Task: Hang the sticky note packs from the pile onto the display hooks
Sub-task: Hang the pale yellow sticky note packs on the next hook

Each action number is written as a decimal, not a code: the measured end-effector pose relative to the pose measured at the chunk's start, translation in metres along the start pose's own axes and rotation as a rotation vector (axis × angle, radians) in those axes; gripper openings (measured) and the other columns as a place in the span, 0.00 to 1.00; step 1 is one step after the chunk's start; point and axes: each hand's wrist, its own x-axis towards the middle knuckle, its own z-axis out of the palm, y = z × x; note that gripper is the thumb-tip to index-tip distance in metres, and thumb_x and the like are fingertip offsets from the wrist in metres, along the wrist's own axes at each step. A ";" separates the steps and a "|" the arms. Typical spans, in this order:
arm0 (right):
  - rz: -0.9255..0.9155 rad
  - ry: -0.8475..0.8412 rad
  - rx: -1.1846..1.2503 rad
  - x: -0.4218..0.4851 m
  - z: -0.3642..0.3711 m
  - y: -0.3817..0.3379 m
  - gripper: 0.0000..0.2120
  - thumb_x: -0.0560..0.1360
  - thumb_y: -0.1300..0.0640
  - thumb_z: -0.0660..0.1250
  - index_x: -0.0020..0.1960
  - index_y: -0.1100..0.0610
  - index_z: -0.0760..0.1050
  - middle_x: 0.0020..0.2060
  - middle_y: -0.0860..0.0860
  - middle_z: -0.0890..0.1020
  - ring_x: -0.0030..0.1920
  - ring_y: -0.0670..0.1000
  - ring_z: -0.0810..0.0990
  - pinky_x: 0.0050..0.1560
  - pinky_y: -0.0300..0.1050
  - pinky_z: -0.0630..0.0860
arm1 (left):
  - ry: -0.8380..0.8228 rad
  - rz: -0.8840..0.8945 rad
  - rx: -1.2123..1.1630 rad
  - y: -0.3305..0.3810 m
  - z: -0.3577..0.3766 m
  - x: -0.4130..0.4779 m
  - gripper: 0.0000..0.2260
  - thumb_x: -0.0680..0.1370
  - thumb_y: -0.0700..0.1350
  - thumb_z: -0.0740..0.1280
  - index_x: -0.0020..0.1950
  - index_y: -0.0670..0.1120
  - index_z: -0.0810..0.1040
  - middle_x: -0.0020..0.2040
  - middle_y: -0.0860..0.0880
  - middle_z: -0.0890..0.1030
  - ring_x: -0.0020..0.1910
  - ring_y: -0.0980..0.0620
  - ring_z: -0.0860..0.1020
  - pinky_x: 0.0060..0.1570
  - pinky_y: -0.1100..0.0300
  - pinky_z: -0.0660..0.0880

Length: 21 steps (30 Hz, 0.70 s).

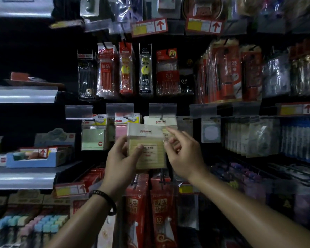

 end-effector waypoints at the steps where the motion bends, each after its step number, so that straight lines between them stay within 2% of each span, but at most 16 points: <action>1: 0.030 -0.011 0.090 -0.007 0.002 -0.001 0.22 0.82 0.53 0.69 0.76 0.47 0.76 0.48 0.40 0.80 0.41 0.45 0.82 0.39 0.43 0.82 | -0.008 -0.007 -0.028 -0.001 0.004 0.001 0.09 0.84 0.41 0.69 0.63 0.52 0.80 0.56 0.48 0.88 0.54 0.47 0.88 0.52 0.43 0.86; 3: 0.111 -0.052 0.292 -0.015 0.007 -0.002 0.24 0.82 0.55 0.71 0.77 0.46 0.75 0.53 0.44 0.85 0.45 0.47 0.86 0.42 0.49 0.85 | -0.046 -0.019 -0.070 -0.004 0.010 0.003 0.10 0.84 0.40 0.69 0.64 0.50 0.80 0.58 0.46 0.88 0.55 0.45 0.88 0.52 0.43 0.85; 5: 0.176 -0.054 0.403 -0.014 0.013 0.000 0.23 0.81 0.52 0.71 0.75 0.43 0.77 0.63 0.45 0.85 0.60 0.49 0.86 0.56 0.56 0.86 | -0.077 -0.027 -0.078 -0.007 0.013 0.006 0.11 0.84 0.40 0.69 0.66 0.50 0.80 0.59 0.45 0.88 0.57 0.44 0.87 0.54 0.41 0.85; 6: 0.197 -0.047 0.427 -0.013 0.014 0.001 0.22 0.80 0.51 0.70 0.74 0.43 0.78 0.66 0.45 0.84 0.64 0.49 0.85 0.61 0.59 0.85 | -0.077 -0.025 -0.070 -0.008 0.014 0.007 0.11 0.84 0.41 0.69 0.66 0.50 0.80 0.59 0.46 0.88 0.58 0.45 0.87 0.56 0.41 0.85; 9: 0.227 -0.005 0.462 -0.009 0.020 0.003 0.20 0.82 0.57 0.70 0.72 0.45 0.79 0.68 0.44 0.83 0.68 0.48 0.82 0.66 0.59 0.82 | -0.010 0.045 0.032 -0.012 0.017 0.011 0.13 0.83 0.43 0.71 0.67 0.51 0.79 0.58 0.49 0.87 0.56 0.49 0.87 0.57 0.42 0.85; 13: 0.221 0.126 0.508 -0.007 0.024 0.001 0.21 0.83 0.65 0.68 0.72 0.47 0.80 0.65 0.47 0.84 0.65 0.47 0.84 0.63 0.55 0.84 | 0.096 0.205 0.196 -0.014 0.015 0.010 0.24 0.82 0.44 0.73 0.75 0.58 0.71 0.57 0.53 0.83 0.54 0.56 0.85 0.52 0.54 0.84; 18: 0.165 0.227 0.507 -0.001 0.026 -0.003 0.21 0.84 0.66 0.67 0.72 0.48 0.79 0.62 0.46 0.83 0.61 0.47 0.85 0.58 0.52 0.86 | -0.025 0.304 0.322 -0.011 0.010 0.006 0.25 0.82 0.39 0.72 0.75 0.58 0.73 0.58 0.57 0.82 0.54 0.63 0.84 0.49 0.66 0.82; 21: 0.149 0.241 0.470 0.007 0.030 0.000 0.21 0.84 0.65 0.67 0.71 0.46 0.79 0.63 0.45 0.83 0.63 0.48 0.84 0.60 0.54 0.85 | -0.081 0.310 0.384 -0.012 0.007 0.013 0.31 0.80 0.37 0.73 0.77 0.61 0.71 0.60 0.57 0.82 0.55 0.61 0.85 0.50 0.64 0.83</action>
